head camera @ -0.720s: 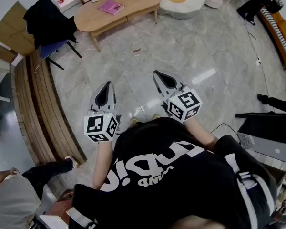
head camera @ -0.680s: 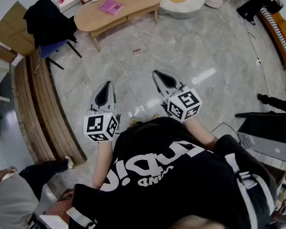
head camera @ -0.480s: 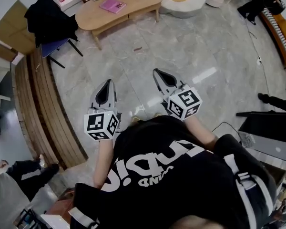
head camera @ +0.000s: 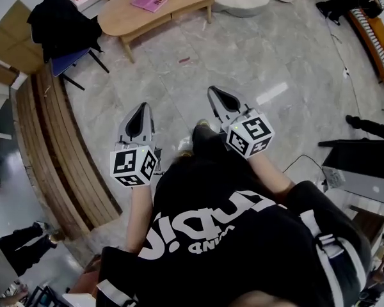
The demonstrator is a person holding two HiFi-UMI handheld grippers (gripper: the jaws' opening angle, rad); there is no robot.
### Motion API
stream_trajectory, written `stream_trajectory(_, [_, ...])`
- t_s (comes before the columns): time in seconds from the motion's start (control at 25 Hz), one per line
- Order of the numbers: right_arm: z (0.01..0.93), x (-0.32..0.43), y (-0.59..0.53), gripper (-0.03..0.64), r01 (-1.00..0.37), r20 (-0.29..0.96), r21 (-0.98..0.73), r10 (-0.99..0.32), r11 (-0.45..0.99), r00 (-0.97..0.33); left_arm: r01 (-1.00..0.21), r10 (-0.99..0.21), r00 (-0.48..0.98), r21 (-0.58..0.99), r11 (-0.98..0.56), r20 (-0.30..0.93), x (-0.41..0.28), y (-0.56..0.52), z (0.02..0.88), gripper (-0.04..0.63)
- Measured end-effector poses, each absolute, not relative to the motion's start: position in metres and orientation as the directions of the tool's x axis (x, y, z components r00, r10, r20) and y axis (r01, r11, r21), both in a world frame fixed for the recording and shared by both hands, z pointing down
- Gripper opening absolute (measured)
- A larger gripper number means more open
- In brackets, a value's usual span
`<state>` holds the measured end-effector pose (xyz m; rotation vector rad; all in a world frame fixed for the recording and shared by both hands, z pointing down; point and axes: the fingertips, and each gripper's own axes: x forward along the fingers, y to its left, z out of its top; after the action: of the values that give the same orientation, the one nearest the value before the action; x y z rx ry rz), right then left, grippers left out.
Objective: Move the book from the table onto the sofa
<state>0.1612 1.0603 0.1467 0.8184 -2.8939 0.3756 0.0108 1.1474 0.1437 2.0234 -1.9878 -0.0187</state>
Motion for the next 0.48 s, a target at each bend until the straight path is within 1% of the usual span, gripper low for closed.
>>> stream_trajectory(0.28, [0.153,0.152,1.046,0.002,-0.546,0.192,-0.205,-0.514,0.812,-0.836,-0.973,-0.976,0.066,0.232,-0.016,0.208,0.003,1.128,0.152,0.008])
stream_trajectory(0.48, [0.160,0.134,1.024,0.002,-0.540,0.203,-0.216,-0.504,0.813,-0.840,-0.973,-0.976,0.055,0.232,-0.005,0.211,-0.017,1.105,0.155,0.008])
